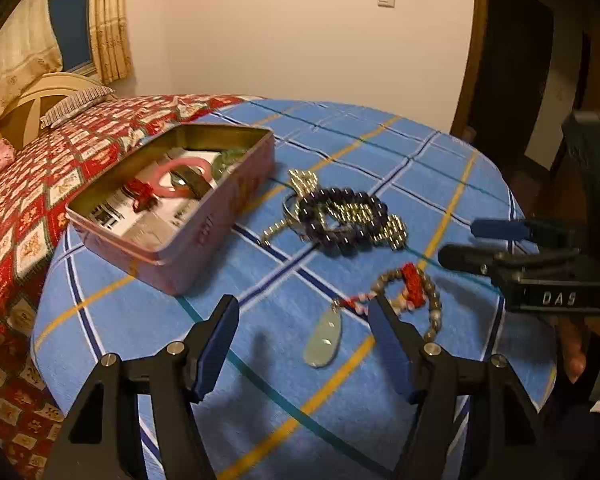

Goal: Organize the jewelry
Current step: 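Move the open left tool down around the pale jade pendant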

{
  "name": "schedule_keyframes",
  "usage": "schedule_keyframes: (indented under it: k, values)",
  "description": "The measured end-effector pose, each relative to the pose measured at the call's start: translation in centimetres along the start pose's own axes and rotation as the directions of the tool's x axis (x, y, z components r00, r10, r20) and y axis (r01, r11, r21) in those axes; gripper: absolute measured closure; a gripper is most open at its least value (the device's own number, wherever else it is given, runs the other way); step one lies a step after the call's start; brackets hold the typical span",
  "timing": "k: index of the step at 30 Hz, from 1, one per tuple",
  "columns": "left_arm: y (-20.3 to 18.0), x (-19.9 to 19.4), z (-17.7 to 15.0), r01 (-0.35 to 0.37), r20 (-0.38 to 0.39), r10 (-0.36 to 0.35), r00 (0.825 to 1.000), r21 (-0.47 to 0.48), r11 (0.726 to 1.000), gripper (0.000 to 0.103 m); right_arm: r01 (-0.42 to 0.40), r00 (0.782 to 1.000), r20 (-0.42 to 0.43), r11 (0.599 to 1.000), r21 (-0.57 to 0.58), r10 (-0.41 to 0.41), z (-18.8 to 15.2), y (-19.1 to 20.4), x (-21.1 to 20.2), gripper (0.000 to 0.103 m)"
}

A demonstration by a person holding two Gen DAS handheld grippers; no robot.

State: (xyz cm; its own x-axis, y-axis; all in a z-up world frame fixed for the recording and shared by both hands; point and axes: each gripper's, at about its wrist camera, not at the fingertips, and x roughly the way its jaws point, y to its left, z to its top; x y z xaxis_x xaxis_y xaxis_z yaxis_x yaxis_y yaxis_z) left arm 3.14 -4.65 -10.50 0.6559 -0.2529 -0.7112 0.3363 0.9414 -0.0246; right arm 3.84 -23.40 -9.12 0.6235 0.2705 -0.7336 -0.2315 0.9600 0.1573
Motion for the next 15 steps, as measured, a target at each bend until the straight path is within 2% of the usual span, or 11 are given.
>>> schedule_keyframes:
  k: [2,4,7,11,15]
  values:
    - [0.1,0.5,-0.3,0.008,-0.020,-0.008,1.000,-0.001,1.000,0.041,0.001,1.000,0.005,1.000,-0.004,-0.001,-0.2,0.2,0.0,0.029]
    - [0.2,1.1,-0.4,0.031,-0.040,-0.032,0.999,-0.018,0.999,0.052,0.001,1.000,0.005,1.000,-0.003,-0.001,-0.3,0.3,0.1,0.028]
    - [0.3,1.9,-0.6,0.049,-0.070,-0.051,0.996,-0.033,0.998,0.054,-0.002,1.000,-0.001,1.000,0.001,0.002,-0.4,0.3,0.4,0.029]
    - [-0.5,2.5,-0.8,0.058,-0.082,-0.058,0.995,0.000,0.998,0.057,0.000,1.000,-0.001,1.000,0.005,0.000,-0.5,0.3,0.5,0.029]
    - [-0.4,2.6,-0.8,0.075,-0.077,-0.075,0.994,0.003,0.997,0.087,-0.002,1.000,0.000,1.000,0.013,0.002,-0.7,0.3,0.5,0.028]
